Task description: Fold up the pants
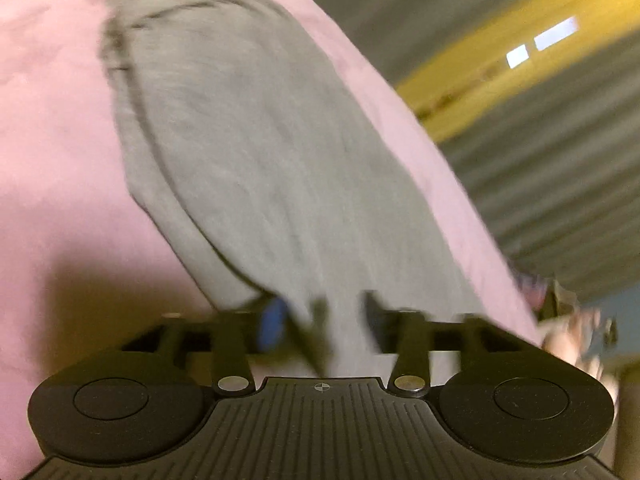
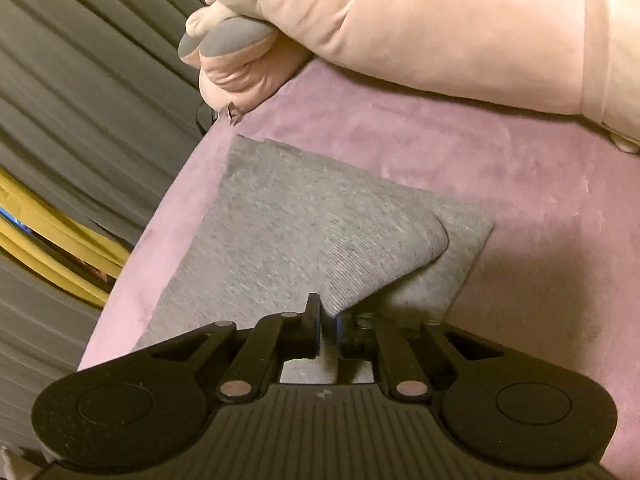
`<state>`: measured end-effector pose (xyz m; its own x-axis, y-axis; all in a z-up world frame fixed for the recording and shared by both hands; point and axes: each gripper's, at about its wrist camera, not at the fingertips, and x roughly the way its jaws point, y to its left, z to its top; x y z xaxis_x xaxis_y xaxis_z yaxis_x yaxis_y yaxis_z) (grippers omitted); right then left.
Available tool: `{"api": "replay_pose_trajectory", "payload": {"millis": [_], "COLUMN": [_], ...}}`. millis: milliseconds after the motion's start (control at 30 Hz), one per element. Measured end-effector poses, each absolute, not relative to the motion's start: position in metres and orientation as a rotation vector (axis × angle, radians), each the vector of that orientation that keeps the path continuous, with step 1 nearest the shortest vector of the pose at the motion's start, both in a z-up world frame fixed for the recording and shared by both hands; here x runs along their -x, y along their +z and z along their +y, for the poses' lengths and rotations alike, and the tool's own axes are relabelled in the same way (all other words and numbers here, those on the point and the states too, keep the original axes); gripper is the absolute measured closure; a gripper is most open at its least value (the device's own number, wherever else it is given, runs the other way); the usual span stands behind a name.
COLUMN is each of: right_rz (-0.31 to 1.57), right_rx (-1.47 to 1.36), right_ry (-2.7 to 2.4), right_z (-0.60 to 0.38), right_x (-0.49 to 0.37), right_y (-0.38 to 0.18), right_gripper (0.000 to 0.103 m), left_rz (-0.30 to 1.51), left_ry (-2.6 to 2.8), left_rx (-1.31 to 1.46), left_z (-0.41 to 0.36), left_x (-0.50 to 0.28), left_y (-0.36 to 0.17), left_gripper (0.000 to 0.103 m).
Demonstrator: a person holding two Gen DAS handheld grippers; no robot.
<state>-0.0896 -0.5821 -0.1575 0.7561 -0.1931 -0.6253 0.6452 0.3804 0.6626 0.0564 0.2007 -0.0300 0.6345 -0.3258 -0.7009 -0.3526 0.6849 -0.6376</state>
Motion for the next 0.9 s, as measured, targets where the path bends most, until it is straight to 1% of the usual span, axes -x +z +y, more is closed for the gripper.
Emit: {"api": "replay_pose_trajectory", "payload": {"millis": [33, 67, 133, 167, 200, 233, 267, 333, 400, 500, 567, 667, 700, 833, 900], "right_rz": [0.486, 0.478, 0.478, 0.483, 0.485, 0.49, 0.495, 0.489, 0.423, 0.348, 0.373, 0.53, 0.553, 0.506, 0.441], "right_rx": [-1.057, -1.061, -1.067, -1.076, -1.082, -1.08, -1.069, -1.026, -0.966, -0.886, -0.837, -0.815, -0.825, -0.843, -0.849], "right_ry": [-0.548, -0.536, -0.525, -0.525, -0.521, -0.514, -0.513, -0.53, -0.529, -0.527, -0.562, -0.617, -0.627, -0.643, -0.609], "right_z": [-0.581, -0.581, -0.584, -0.586, -0.586, -0.584, -0.583, -0.58, -0.575, -0.568, -0.568, -0.572, -0.572, -0.57, -0.57], "right_x": [0.088, 0.085, 0.079, 0.075, 0.072, 0.073, 0.072, 0.073, 0.082, 0.102, 0.102, 0.089, 0.088, 0.102, 0.111], "right_y": [-0.156, -0.155, -0.156, -0.158, -0.16, -0.161, -0.16, -0.15, -0.133, -0.116, -0.122, -0.145, -0.149, -0.147, -0.138], "right_gripper": [0.084, 0.076, 0.074, 0.075, 0.083, 0.09, 0.098, 0.098, 0.098, 0.099, 0.098, 0.098, 0.098, 0.098, 0.098], "left_rz": [0.908, 0.899, 0.902, 0.911, 0.925, 0.937, 0.934, 0.879, 0.847, 0.856, 0.903, 0.941, 0.944, 0.92, 0.924], "left_ry": [0.056, 0.087, 0.108, 0.12, 0.134, 0.142, 0.137, 0.094, 0.056, 0.052, 0.086, 0.12, 0.132, 0.125, 0.154], "left_rx": [0.887, 0.951, 1.078, 1.11, 1.11, 1.085, 1.052, 0.978, 0.916, 0.889, 0.872, 0.831, 0.811, 0.761, 0.726], "left_z": [0.211, 0.22, 0.236, 0.243, 0.247, 0.25, 0.244, 0.238, 0.235, 0.231, 0.23, 0.223, 0.223, 0.22, 0.218], "left_x": [-0.056, -0.059, -0.064, -0.064, -0.067, -0.062, -0.063, -0.059, -0.047, -0.032, -0.038, -0.041, -0.04, -0.034, -0.032], "left_y": [-0.029, -0.034, -0.045, -0.049, -0.05, -0.049, -0.048, -0.034, -0.02, -0.012, -0.021, -0.031, -0.03, -0.022, -0.017], "left_gripper": [0.04, 0.04, 0.044, 0.059, 0.088, 0.093, 0.091, 0.092, 0.093, 0.093, 0.093, 0.092, 0.092, 0.091, 0.085]}}
